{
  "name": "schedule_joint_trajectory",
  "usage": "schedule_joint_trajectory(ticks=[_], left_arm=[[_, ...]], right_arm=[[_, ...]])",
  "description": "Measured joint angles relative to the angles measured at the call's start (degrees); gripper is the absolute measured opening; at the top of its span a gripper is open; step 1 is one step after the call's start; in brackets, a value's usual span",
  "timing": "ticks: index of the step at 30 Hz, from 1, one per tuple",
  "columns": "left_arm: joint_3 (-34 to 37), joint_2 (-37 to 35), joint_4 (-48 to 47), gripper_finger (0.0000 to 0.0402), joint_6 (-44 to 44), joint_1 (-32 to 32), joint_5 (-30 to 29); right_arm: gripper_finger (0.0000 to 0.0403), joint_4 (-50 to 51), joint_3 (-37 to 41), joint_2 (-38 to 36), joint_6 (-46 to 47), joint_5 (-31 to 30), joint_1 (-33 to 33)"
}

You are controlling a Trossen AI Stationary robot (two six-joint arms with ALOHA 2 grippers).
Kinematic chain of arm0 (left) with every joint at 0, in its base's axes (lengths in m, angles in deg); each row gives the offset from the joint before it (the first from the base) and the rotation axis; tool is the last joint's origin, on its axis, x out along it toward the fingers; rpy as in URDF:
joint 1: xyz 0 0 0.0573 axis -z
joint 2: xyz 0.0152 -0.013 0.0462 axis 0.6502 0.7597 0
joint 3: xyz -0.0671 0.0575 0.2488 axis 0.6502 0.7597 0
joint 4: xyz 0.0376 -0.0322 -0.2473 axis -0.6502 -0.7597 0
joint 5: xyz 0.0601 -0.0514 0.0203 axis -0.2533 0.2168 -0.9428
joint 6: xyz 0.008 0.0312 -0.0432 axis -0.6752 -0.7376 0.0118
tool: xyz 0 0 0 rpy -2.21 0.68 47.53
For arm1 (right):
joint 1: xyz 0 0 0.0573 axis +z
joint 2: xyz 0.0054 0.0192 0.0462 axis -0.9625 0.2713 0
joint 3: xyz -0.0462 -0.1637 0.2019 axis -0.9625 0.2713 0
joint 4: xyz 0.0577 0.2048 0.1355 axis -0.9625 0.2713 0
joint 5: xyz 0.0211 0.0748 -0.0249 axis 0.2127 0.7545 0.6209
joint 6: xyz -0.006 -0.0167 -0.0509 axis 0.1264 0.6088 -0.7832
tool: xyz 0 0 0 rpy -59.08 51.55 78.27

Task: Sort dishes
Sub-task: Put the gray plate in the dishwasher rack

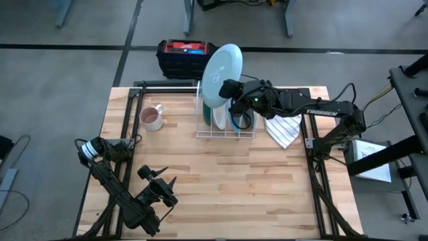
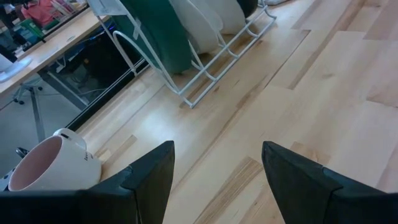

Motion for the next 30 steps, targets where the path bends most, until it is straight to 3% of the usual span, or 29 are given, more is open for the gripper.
schedule_joint_trajectory(ticks=[30], left_arm=[[0.02,0.00,0.00,0.0233,-0.04,-0.04,0.04]], right_arm=[[0.0000,0.19,-0.04,11.71,-0.53,3.10,0.06]])
